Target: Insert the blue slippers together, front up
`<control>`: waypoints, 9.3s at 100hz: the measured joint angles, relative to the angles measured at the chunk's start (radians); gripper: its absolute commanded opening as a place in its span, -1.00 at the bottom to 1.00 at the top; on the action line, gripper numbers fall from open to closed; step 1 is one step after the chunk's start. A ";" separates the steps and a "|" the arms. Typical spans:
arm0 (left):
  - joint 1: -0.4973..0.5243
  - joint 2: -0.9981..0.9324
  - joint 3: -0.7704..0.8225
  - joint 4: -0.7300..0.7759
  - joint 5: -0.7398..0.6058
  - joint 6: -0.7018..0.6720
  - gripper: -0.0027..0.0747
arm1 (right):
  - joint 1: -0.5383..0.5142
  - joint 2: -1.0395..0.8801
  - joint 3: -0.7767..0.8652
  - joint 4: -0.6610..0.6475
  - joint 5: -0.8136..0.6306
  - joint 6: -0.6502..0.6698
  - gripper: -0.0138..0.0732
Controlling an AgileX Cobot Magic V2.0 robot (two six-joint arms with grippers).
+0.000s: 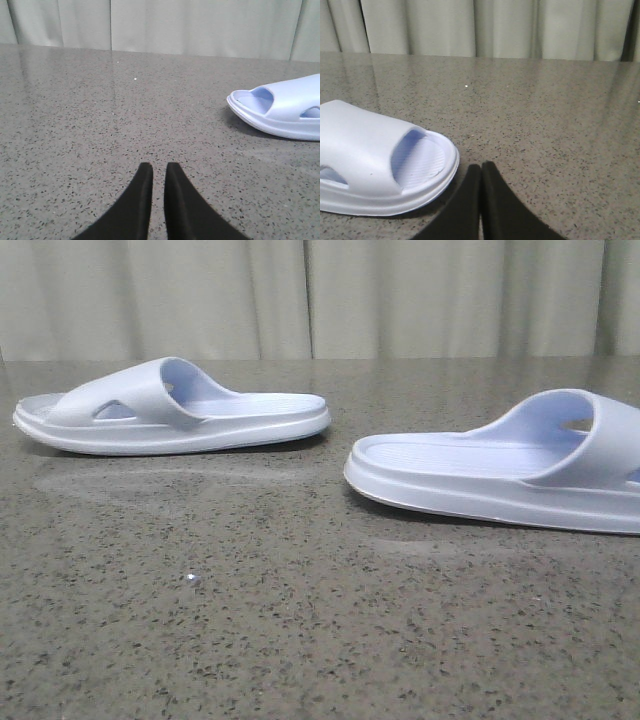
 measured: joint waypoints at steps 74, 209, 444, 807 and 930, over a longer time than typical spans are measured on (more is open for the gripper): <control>0.000 0.000 0.000 0.000 0.000 -0.002 -0.89 | 0.000 0.000 0.000 0.000 0.000 0.000 -0.91; 0.000 0.000 -0.004 -0.582 -0.088 -0.002 -0.89 | 0.000 0.007 -0.017 0.539 -0.082 0.002 -0.86; 0.000 0.872 -0.566 -0.945 0.436 0.734 -0.18 | -0.328 1.222 -0.698 0.725 0.751 -0.517 -0.48; 0.151 1.575 -1.031 -1.485 1.029 0.994 -0.89 | -0.242 1.348 -0.870 1.314 0.816 -0.834 -0.93; 0.116 1.575 -1.031 -1.530 0.916 0.996 -0.89 | 0.049 1.682 -1.056 1.534 0.736 -1.051 -0.92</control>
